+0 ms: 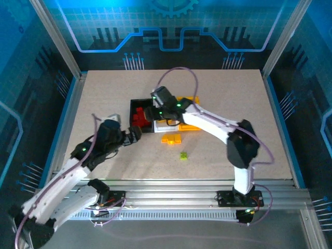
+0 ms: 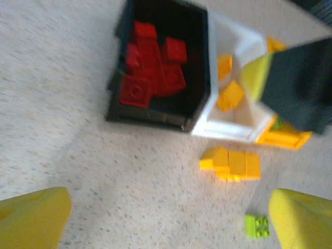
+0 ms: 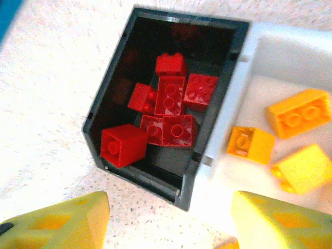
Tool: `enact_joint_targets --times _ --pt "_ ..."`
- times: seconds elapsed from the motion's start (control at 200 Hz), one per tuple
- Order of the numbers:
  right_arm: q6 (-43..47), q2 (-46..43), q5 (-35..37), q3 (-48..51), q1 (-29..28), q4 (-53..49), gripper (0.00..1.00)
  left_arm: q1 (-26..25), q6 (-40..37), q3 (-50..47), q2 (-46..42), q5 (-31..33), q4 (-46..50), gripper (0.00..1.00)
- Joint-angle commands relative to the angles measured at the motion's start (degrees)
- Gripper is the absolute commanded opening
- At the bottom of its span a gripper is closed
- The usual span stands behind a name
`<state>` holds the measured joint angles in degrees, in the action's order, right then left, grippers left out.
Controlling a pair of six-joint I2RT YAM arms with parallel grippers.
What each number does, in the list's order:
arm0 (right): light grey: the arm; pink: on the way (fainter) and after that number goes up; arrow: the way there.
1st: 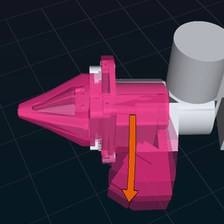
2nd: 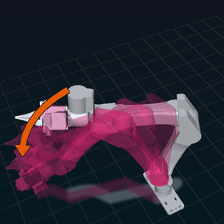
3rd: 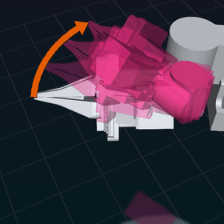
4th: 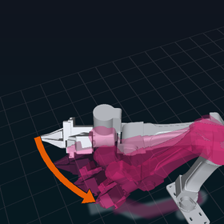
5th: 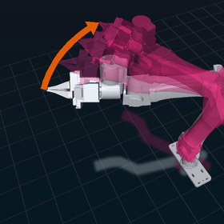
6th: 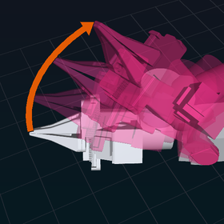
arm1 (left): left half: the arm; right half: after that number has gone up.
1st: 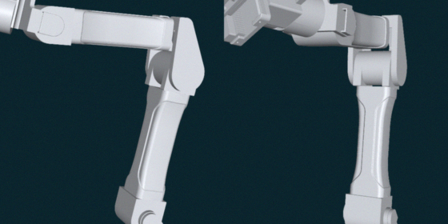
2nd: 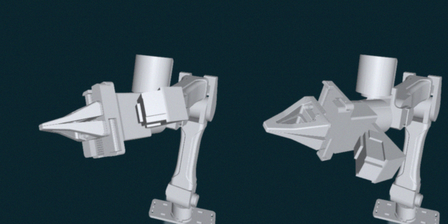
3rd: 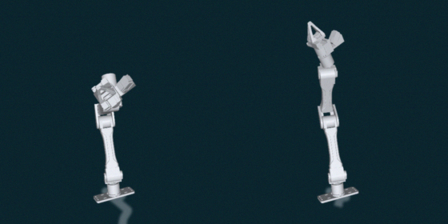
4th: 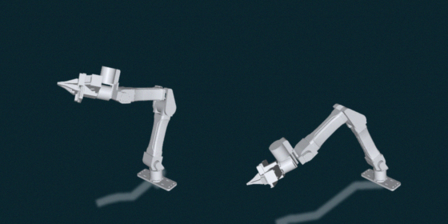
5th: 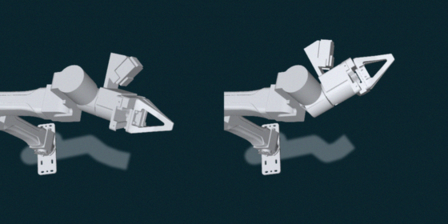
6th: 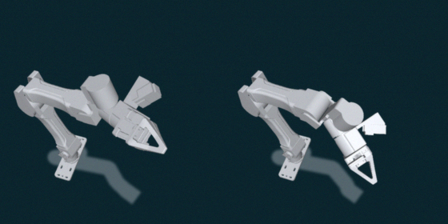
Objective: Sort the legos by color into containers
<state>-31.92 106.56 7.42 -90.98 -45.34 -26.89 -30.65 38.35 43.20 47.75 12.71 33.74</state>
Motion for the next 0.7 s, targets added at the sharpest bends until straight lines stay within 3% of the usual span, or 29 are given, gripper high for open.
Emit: enact_joint_targets --times 0.0,0.175,0.34,0.535,0.695 --pt "-3.6 -8.4 0.5 8.4 2.5 4.3 0.64 -8.6 -2.1 2.0 8.2 0.7 -4.7 0.99" --pt "-3.6 -20.8 2.7 22.5 4.0 4.2 0.65 -16.2 -1.4 4.9 24.2 1.7 -10.7 0.94" --pt "-3.6 -30.3 3.1 31.9 5.6 4.9 0.69 -17.1 -3.0 8.4 35.1 2.5 -15.5 0.83" --pt "-4.4 -35.1 2.6 37.0 7.8 4.7 0.71 -17.0 -5.8 15.4 45.6 0.6 -17.9 0.98" --pt "-4.5 -37.5 1.9 39.5 9.0 4.7 0.73 -16.8 -6.1 20.3 51.8 5.3 -14.2 0.98"
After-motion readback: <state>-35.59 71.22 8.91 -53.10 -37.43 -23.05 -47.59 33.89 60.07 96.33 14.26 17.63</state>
